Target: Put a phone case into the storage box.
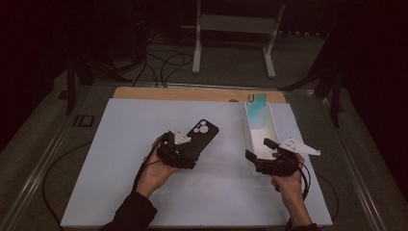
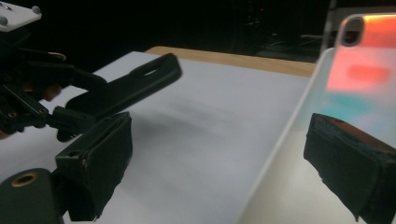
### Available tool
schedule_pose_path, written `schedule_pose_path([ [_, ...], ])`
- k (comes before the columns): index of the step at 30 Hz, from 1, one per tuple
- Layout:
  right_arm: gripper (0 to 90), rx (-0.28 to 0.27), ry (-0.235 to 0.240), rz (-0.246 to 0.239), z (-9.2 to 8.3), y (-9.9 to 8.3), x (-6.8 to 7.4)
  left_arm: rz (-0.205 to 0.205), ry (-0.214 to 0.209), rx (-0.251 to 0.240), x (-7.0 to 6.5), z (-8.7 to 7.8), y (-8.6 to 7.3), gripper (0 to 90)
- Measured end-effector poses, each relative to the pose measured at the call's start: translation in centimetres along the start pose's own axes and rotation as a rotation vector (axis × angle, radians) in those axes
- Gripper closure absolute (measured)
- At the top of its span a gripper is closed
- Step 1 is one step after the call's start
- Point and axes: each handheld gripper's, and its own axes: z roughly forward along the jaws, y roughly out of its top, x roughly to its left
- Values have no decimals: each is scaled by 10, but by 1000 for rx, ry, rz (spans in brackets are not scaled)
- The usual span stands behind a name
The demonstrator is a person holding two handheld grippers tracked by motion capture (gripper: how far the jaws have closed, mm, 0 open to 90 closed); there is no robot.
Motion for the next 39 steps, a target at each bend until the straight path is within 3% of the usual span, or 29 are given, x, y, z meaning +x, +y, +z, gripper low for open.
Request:
schedule_pose_path([
  [16,80,37,85,20,22,19,17,110,-89,-97,-33,-12,21,157],
  [25,85,62,132,26,33,28,29,116,-118,-117,-40,-12,23,156],
  [32,181,89,156,60,41,29,33,116,-138,-135,-43,-12,23,156],
  [35,260,96,162,87,43,29,32,110,-148,-147,-44,-12,23,155],
  [39,362,102,187,90,45,28,34,109,-159,-156,-47,-11,23,154],
])
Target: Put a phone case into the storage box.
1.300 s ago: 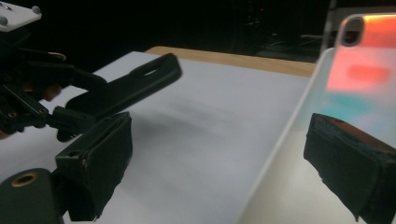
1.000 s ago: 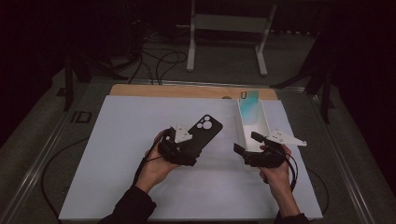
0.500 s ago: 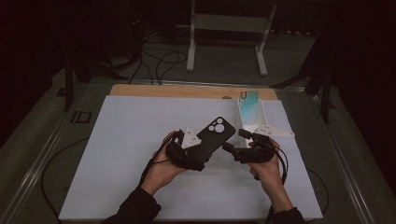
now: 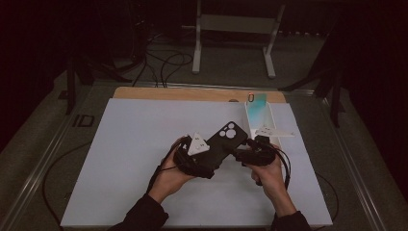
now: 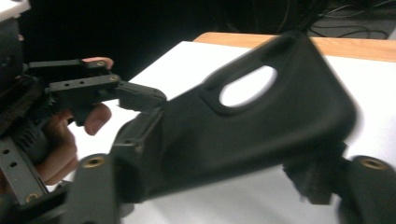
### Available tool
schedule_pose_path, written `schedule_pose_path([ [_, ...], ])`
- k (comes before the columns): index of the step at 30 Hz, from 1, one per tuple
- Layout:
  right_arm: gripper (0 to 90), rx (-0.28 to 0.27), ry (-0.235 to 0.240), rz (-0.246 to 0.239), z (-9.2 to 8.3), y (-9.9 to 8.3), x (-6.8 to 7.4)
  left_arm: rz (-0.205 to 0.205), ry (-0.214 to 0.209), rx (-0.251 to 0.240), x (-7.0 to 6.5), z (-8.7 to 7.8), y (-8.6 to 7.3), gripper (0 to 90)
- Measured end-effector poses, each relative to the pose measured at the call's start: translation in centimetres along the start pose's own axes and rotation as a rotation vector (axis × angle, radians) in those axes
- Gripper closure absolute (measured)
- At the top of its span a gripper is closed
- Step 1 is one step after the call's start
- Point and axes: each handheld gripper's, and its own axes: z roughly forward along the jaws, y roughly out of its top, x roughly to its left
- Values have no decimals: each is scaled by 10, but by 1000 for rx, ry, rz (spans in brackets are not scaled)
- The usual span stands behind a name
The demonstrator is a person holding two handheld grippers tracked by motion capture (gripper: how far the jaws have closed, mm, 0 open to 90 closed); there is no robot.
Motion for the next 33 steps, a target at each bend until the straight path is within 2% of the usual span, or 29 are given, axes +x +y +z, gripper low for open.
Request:
schedule_pose_path([
  [6,462,3,30,11,2,0,3,-6,-6,-7,-2,2,0,154],
  [7,520,7,53,16,3,0,4,-6,-7,-6,-3,3,0,153],
  [11,612,12,74,25,4,0,6,-9,-10,-6,-4,5,-2,153],
  [16,699,16,90,9,5,1,10,-12,-13,1,-6,8,-4,152],
  [20,750,17,89,-6,5,2,13,-8,-12,3,-6,8,-5,151],
  [25,757,21,96,-6,6,1,14,-9,-17,14,-5,9,-6,149],
  [26,756,21,96,-8,6,1,14,-1,-30,-1,-6,8,-7,172],
  [27,779,21,86,-14,7,1,15,-5,-13,-11,-6,8,-8,388],
  [28,755,22,98,-13,7,1,15,-15,-1,-4,-6,9,-8,445],
  [30,800,25,84,-29,8,1,18,-22,-8,-18,-4,9,-8,364],
  [33,815,22,64,-50,7,1,20,-13,-10,-9,-4,9,-9,364],
])
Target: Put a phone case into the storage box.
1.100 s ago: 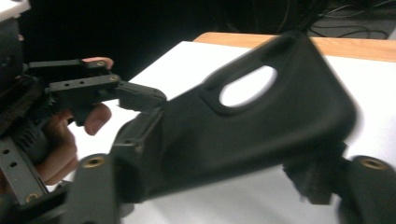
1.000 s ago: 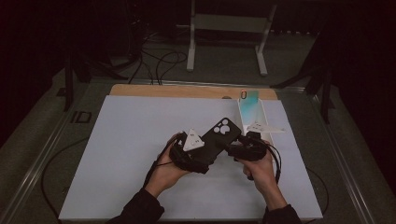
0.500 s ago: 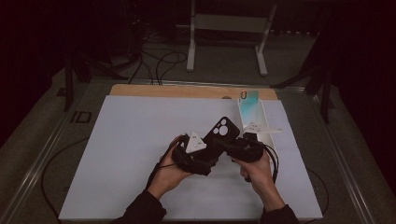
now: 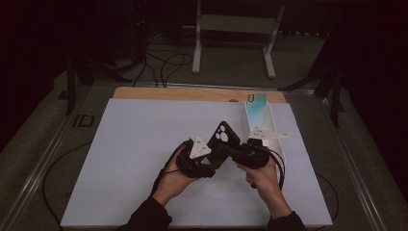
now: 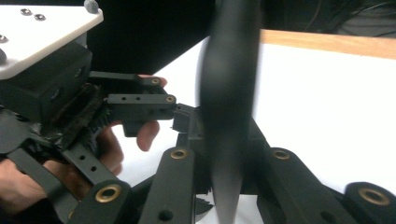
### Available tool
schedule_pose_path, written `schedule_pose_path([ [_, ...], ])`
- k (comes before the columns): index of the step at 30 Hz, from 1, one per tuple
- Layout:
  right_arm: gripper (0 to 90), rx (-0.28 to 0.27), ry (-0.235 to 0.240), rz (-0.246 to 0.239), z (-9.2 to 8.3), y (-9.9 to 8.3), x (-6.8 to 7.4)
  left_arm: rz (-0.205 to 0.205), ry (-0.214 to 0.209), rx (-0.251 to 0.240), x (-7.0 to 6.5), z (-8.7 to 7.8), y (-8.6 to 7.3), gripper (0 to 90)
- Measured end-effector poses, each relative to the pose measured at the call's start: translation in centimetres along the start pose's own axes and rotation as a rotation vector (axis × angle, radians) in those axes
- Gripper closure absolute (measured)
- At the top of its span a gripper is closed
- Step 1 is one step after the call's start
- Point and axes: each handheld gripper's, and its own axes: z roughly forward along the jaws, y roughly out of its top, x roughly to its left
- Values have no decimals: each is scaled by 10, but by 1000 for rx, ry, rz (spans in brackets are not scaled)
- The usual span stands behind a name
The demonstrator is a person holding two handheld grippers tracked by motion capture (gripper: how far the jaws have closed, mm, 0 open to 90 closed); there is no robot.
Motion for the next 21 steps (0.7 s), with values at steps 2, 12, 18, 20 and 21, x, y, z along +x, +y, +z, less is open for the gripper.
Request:
schedule_pose_path([
  [2,856,-2,-23,-13,-1,0,0,-3,-2,3,1,-1,-1,359],
  [12,857,-14,-28,-39,-8,4,0,-24,-2,0,11,-6,-4,299],
  [18,856,-11,-14,-61,-13,5,0,-60,-24,-3,18,-11,-7,252],
  [20,856,-11,-9,-69,-15,5,0,-69,-33,-4,20,-12,-8,241],
  [21,856,-13,-9,-68,-15,6,1,-76,-37,-6,21,-12,-8,237],
])
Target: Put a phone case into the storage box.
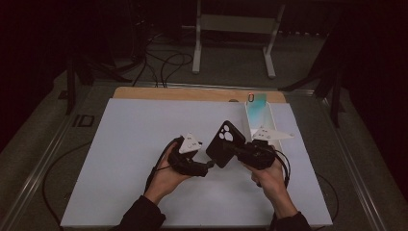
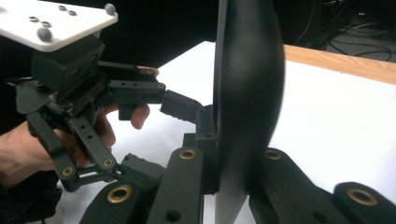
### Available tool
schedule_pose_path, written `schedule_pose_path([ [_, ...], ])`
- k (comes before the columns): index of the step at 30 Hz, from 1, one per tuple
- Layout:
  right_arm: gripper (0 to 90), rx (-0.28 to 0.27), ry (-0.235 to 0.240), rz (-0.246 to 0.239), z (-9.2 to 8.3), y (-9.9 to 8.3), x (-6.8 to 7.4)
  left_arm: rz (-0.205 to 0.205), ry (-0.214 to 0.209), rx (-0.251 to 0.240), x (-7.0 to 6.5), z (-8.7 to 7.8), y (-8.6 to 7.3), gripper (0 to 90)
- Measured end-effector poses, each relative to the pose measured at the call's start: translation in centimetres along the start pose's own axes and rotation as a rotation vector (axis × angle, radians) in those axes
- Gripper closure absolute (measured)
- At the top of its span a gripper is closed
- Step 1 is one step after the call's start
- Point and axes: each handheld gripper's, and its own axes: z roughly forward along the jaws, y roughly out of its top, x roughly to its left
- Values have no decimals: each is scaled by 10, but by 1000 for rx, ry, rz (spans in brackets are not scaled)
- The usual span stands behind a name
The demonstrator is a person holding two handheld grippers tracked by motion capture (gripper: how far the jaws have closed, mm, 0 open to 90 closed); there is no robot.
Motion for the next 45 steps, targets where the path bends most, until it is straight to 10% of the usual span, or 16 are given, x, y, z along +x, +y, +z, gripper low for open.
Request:
schedule_pose_path([
  [20,854,-10,114,-79,-11,9,8,2,-51,11,3,-2,-2,67],
  [45,854,13,274,-137,-5,8,14,76,-230,-3,-6,-2,-3,308],
])
